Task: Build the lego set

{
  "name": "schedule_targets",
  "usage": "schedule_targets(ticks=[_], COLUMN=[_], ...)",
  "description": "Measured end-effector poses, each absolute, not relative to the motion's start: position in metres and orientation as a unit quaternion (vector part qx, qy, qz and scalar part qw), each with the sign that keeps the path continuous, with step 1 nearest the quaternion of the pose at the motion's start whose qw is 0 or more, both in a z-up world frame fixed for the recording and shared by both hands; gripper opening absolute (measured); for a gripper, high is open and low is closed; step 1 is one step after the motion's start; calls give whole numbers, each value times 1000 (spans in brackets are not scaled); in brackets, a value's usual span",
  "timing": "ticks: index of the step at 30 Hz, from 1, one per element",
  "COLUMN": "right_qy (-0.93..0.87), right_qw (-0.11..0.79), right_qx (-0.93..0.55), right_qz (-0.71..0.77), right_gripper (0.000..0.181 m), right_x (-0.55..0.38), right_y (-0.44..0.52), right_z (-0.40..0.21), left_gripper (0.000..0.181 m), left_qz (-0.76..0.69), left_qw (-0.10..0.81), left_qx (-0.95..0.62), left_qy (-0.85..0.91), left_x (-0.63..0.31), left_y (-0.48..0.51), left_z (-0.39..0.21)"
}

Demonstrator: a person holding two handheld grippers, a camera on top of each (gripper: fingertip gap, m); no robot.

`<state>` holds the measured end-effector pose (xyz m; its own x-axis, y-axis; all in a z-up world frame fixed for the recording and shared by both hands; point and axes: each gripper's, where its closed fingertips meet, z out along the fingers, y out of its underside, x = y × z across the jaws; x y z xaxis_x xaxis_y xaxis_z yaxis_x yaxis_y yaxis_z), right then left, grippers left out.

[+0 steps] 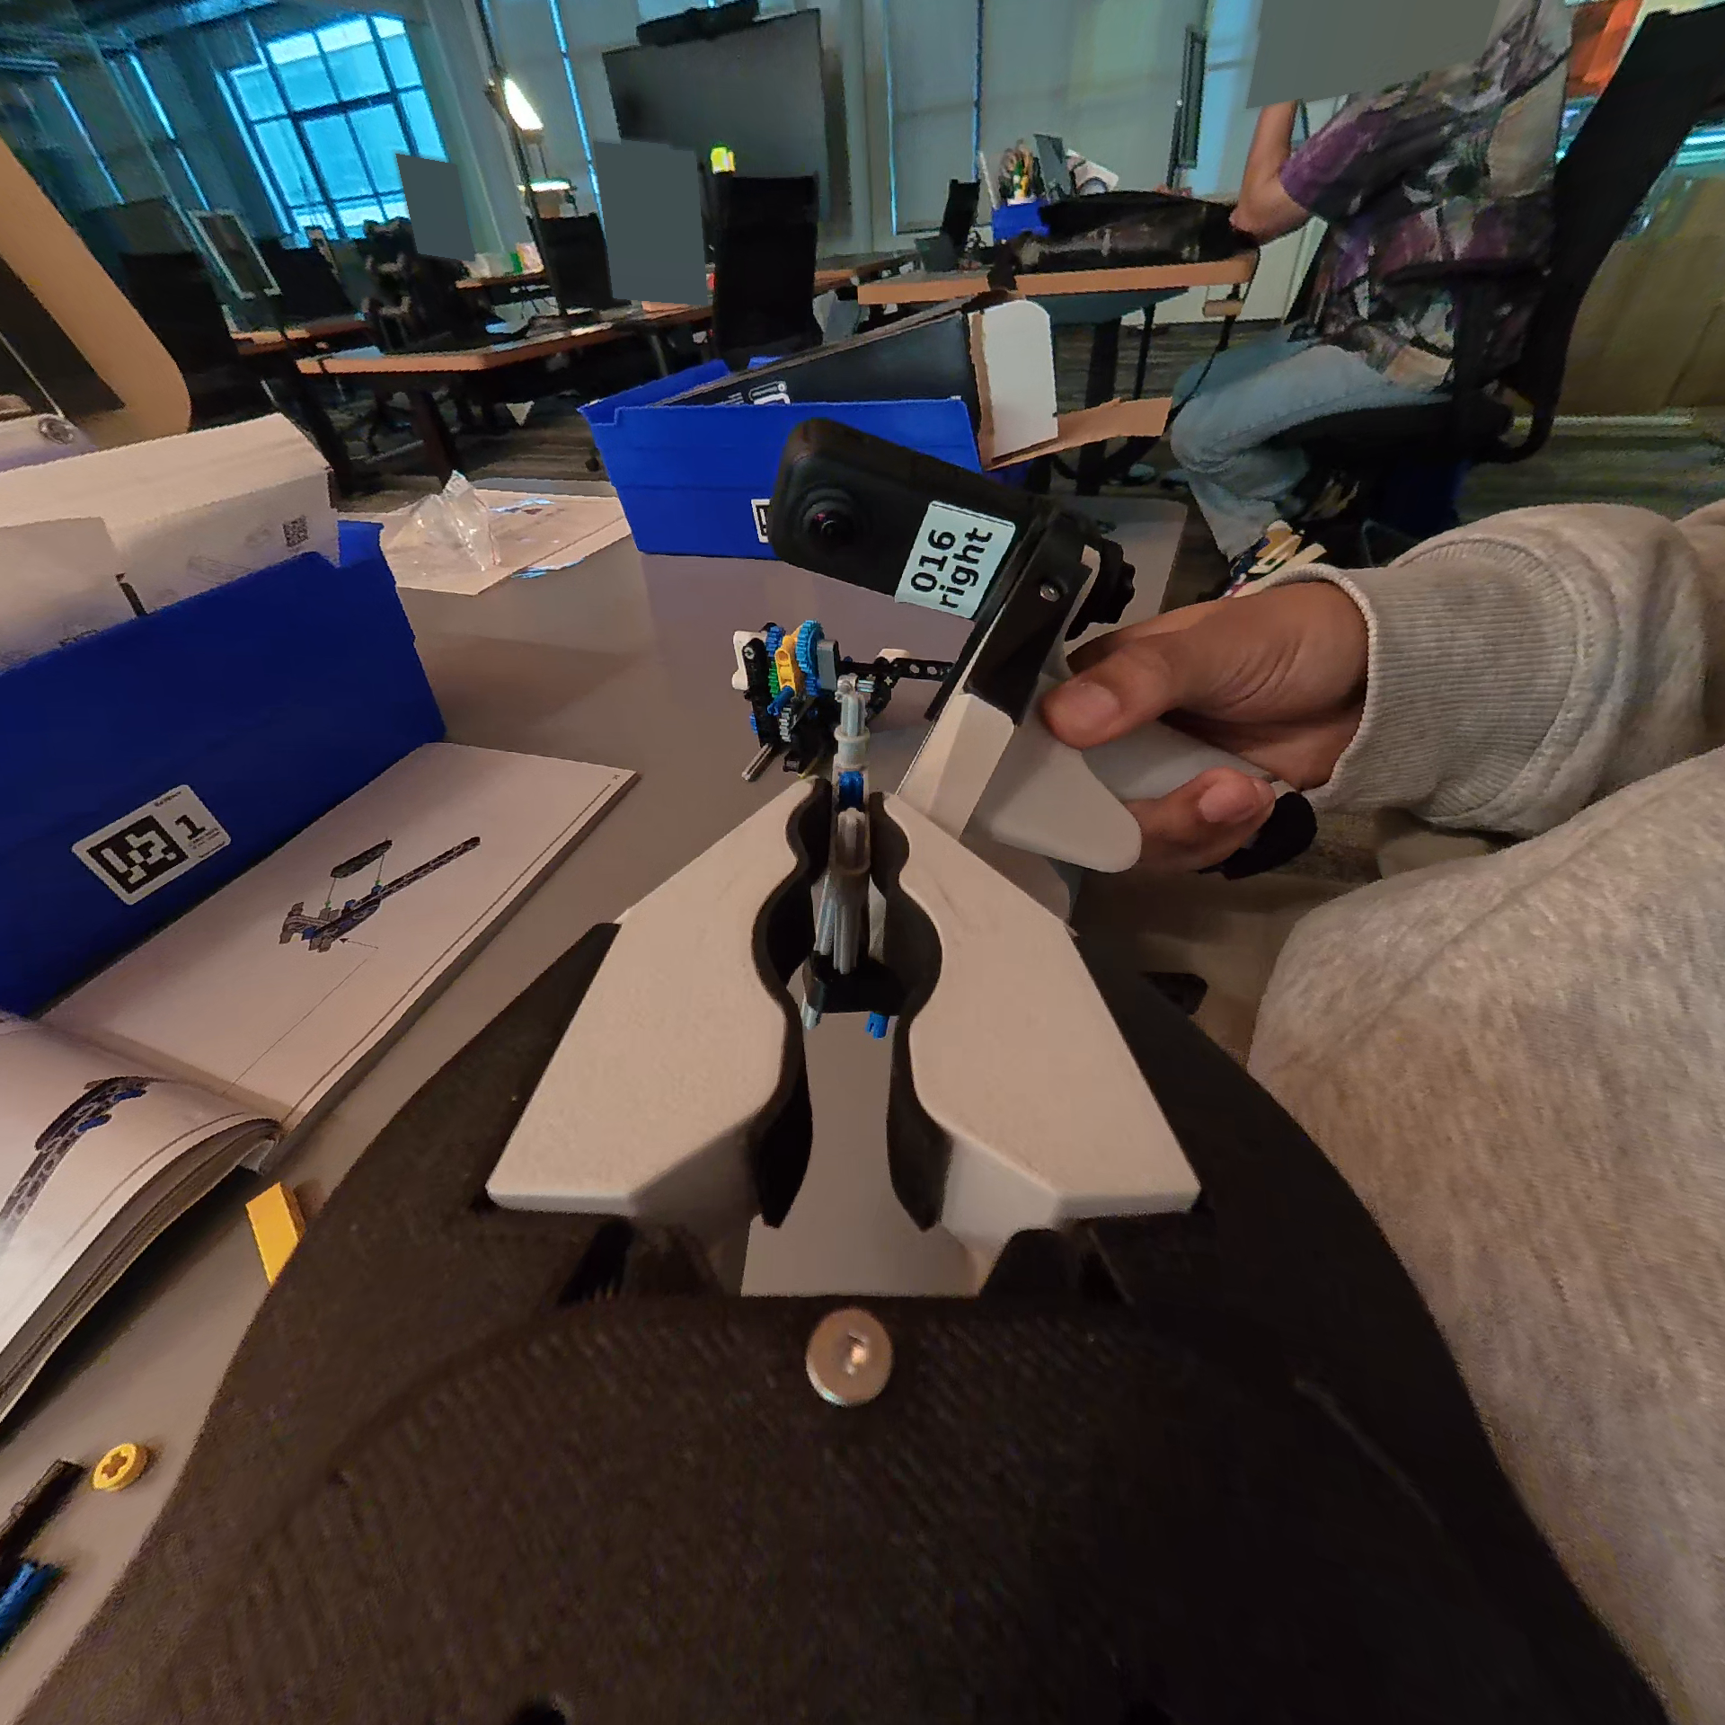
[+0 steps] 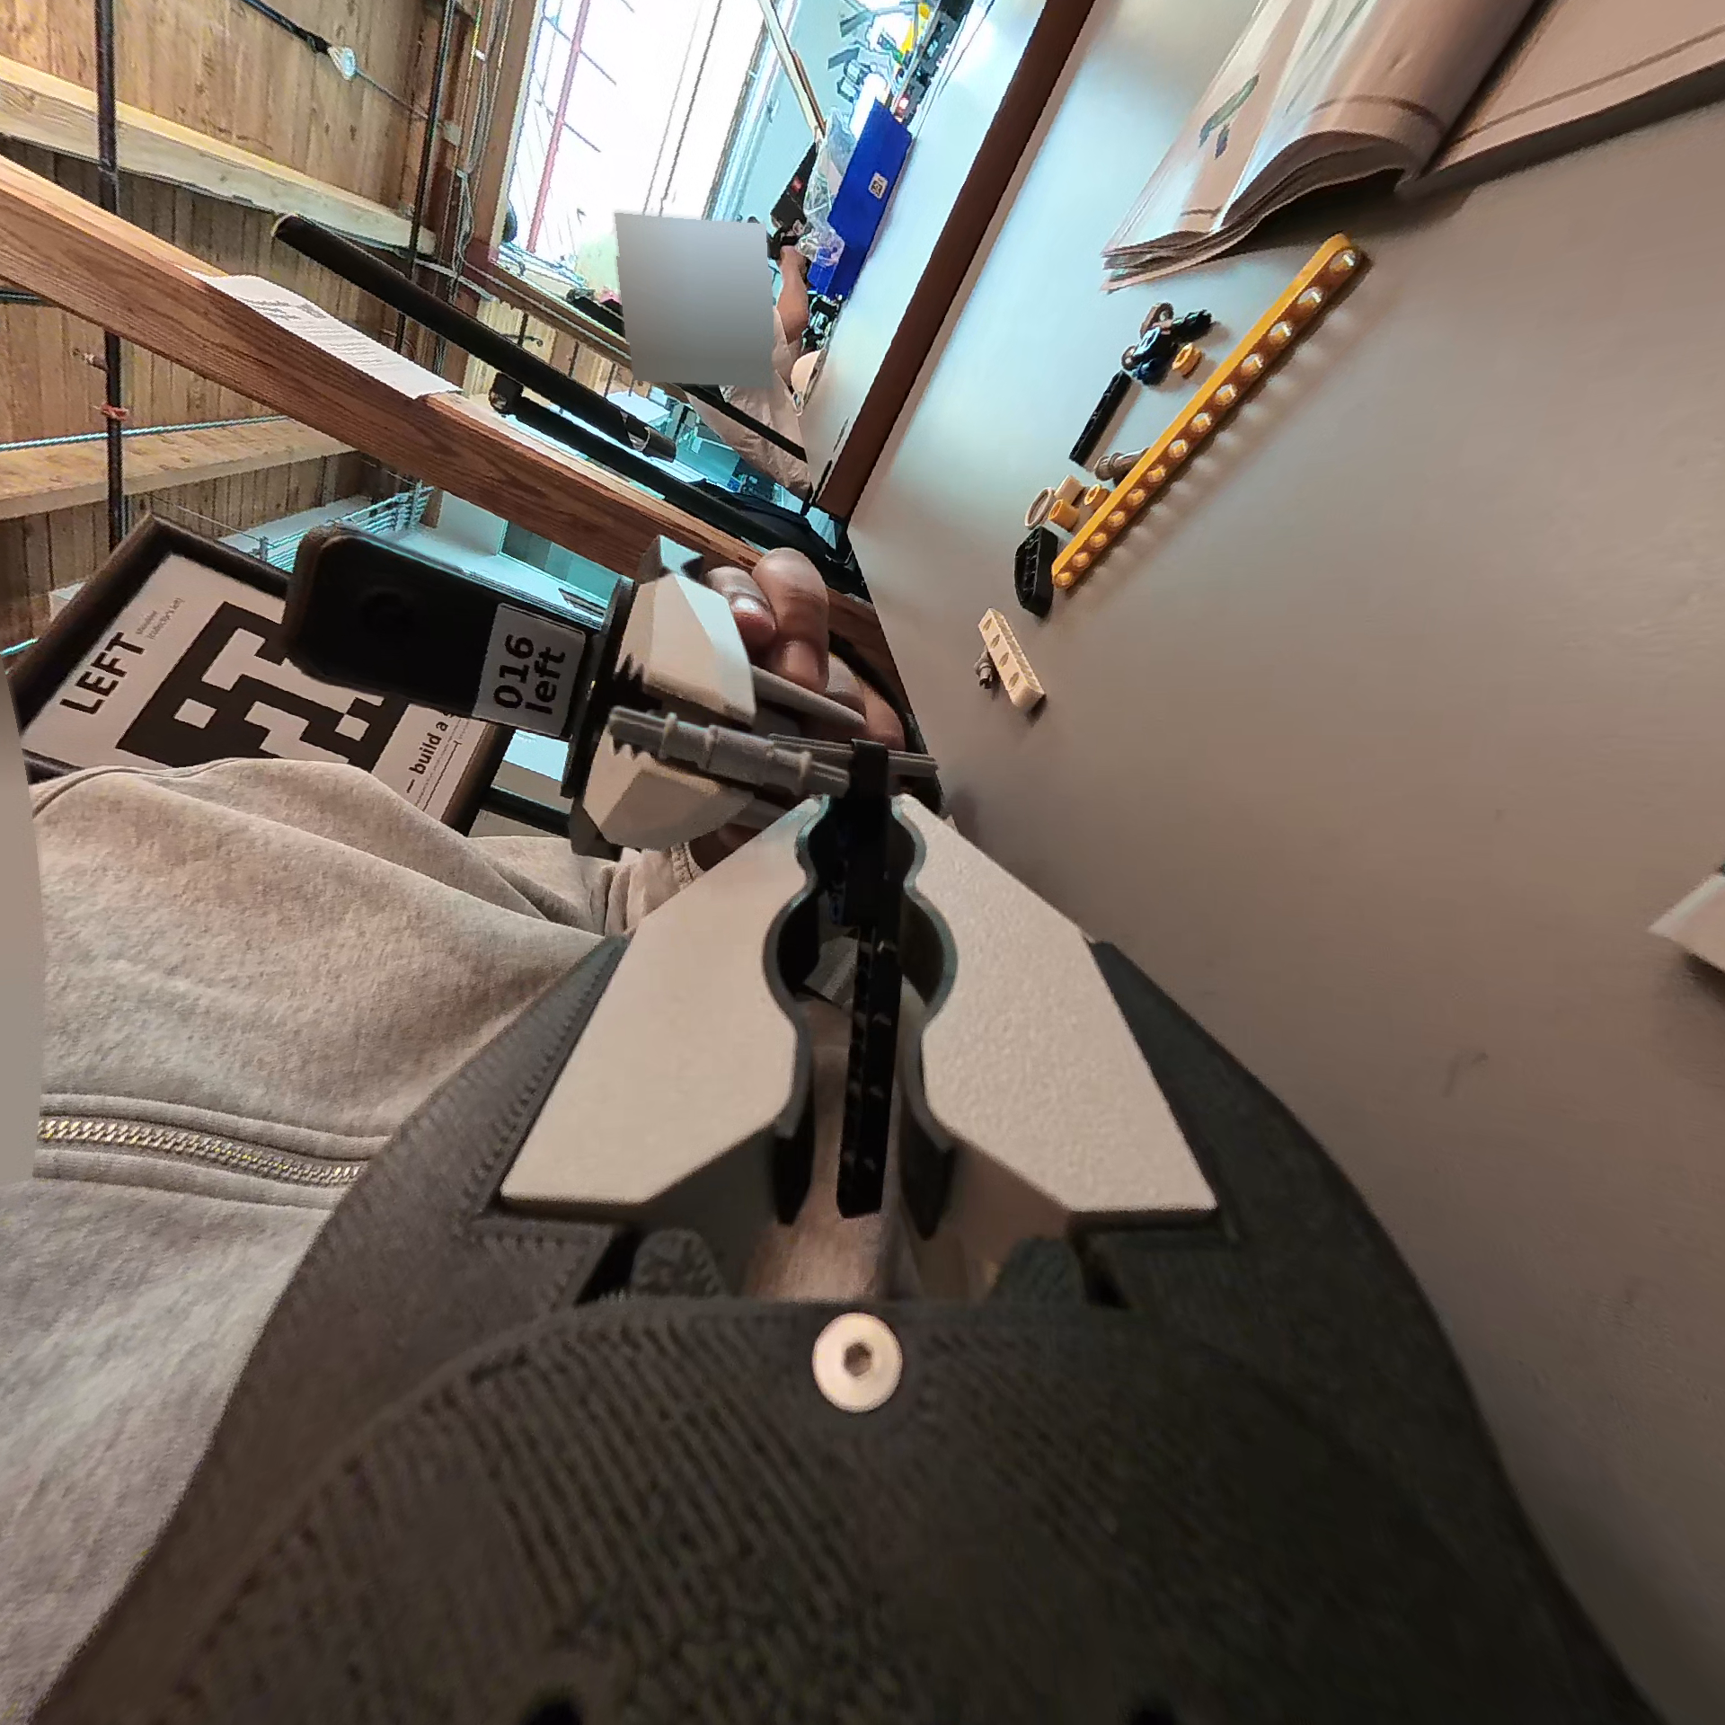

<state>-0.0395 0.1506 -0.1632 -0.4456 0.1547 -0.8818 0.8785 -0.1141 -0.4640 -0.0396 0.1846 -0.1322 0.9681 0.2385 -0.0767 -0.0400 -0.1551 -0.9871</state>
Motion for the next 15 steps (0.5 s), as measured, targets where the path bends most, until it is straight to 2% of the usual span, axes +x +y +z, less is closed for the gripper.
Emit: schedule_targets(ticks=[15], right_qy=[593], right_qw=[308], right_qx=[439], right_qz=[-600], right_gripper=[8], right_x=[-39], right_y=[150], right_z=[-166], left_gripper=[4], left_qz=[122], left_qw=[636], left_qx=[-761], left_qy=[-49], left_x=[-39], left_y=[183], left_z=[-136])
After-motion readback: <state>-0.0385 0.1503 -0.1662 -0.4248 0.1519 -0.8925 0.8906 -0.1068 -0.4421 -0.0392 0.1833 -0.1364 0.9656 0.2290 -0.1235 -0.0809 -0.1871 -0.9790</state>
